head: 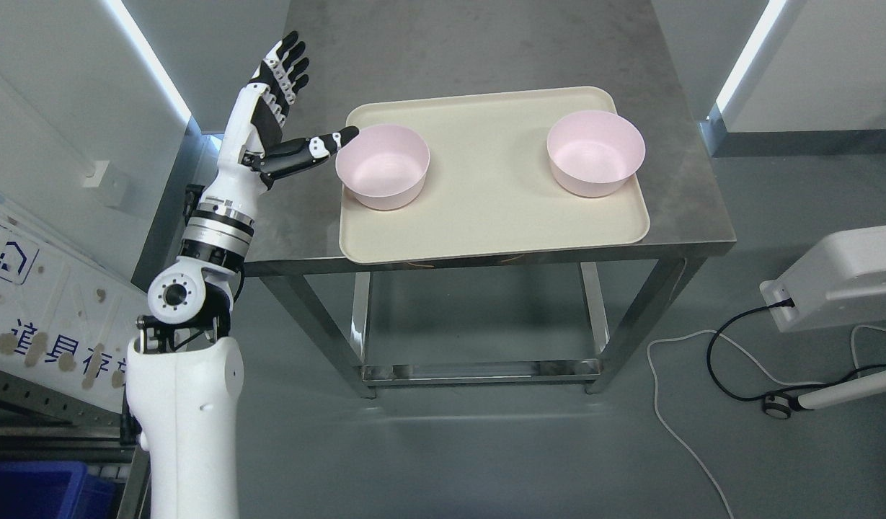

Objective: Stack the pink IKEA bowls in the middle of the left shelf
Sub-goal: 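Reach the left hand toward the rim of the nearer pink bowl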

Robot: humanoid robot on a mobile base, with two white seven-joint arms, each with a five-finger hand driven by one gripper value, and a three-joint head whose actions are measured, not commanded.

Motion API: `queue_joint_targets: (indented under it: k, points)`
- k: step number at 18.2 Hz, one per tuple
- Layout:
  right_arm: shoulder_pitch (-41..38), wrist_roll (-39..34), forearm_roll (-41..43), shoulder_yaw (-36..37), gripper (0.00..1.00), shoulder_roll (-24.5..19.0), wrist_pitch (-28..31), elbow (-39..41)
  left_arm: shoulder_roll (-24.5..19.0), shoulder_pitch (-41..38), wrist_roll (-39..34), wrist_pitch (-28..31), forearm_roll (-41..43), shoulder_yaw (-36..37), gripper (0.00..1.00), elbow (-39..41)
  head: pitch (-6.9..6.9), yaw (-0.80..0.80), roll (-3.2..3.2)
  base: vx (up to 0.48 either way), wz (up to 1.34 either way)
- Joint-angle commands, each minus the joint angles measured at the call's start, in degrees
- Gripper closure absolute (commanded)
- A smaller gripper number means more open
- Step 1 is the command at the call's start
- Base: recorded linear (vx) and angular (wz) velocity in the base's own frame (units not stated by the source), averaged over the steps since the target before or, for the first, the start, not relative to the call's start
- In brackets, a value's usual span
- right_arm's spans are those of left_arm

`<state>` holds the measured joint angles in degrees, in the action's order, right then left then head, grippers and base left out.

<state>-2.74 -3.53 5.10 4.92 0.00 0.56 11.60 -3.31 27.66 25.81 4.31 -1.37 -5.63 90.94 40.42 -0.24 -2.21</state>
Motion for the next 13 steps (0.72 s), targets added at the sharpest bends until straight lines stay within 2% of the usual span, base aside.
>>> queue_joint_targets:
  k: [1, 5, 9, 13]
  points:
    - [0.0, 0.0, 0.0, 0.0, 0.0, 1.0, 0.1, 0.0, -12.7, 11.3, 9.2, 3.3, 7.2, 7.7, 0.0, -12.7, 0.0, 0.0, 0.0, 0.0, 0.0]
    - [0.0, 0.0, 0.0, 0.0, 0.0, 1.0, 0.1, 0.0, -15.3, 16.0, 13.4, 3.7, 11.6, 10.9, 0.05, -18.5, 0.0, 0.0, 0.0, 0.0, 0.0]
    - [0.0, 0.0, 0.0, 0.0, 0.0, 1.0, 0.1, 0.0, -15.3, 16.4, 16.6, 3.7, 14.6, 16.9, 0.12, -20.4, 0.0, 0.0, 0.0, 0.0, 0.0]
    - [0.0, 0.0, 0.0, 0.0, 0.0, 1.0, 0.1, 0.0, -13.8, 16.5, 19.0, 3.6, 19.3, 17.1, 0.2, -23.3, 0.0, 0.0, 0.0, 0.0, 0.0]
